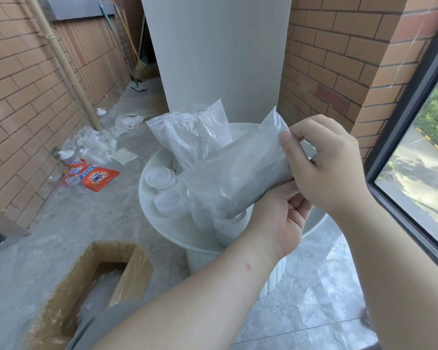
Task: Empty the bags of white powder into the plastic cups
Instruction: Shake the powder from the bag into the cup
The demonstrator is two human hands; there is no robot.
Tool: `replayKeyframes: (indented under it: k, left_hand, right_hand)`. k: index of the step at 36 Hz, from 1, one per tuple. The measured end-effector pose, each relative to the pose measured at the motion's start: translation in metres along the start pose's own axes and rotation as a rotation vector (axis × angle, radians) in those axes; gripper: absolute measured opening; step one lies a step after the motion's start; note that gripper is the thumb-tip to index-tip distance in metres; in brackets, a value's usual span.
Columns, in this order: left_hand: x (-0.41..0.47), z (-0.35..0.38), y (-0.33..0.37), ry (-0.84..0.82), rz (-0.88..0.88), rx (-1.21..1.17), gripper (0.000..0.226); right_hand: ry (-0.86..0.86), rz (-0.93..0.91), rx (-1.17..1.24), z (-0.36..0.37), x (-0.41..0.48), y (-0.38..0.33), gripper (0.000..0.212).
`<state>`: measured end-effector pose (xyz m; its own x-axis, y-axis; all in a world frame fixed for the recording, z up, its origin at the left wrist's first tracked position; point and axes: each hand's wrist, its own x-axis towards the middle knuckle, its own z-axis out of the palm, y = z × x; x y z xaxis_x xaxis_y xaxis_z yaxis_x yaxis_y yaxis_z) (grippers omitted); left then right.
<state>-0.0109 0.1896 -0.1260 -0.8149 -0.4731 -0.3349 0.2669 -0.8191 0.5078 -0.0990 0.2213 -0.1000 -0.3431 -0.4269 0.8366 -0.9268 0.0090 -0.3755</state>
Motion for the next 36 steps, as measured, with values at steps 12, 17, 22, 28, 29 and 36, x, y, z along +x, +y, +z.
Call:
replayKeyframes:
  k: [12, 17, 22, 28, 29, 36]
  left_hand:
    - [0.001, 0.002, 0.000, -0.034, 0.002, 0.002, 0.036]
    - [0.001, 0.001, -0.001, -0.060, -0.010, -0.007, 0.037]
    - [0.003, 0.000, -0.001, -0.088, -0.003, -0.014, 0.025]
    - [0.007, -0.003, -0.001, -0.114, 0.003, -0.020, 0.022]
    - [0.008, -0.003, 0.000, -0.114, -0.003, -0.022, 0.023]
    - [0.006, -0.002, 0.001, -0.115, -0.020, -0.023, 0.023]
  right_hand:
    - [-0.010, 0.014, 0.026, -0.006, -0.002, 0.005, 0.021]
    - [-0.056, 0.037, 0.038, -0.010, -0.002, 0.006, 0.015]
    - [-0.116, 0.065, 0.048, -0.014, -0.004, 0.008, 0.014]
    - [-0.128, 0.072, 0.036, -0.017, -0.005, 0.012, 0.018]
    - [-0.123, 0.069, 0.036, -0.018, -0.005, 0.012, 0.018]
    - [-0.106, 0.051, 0.044, -0.018, -0.006, 0.017, 0.017]
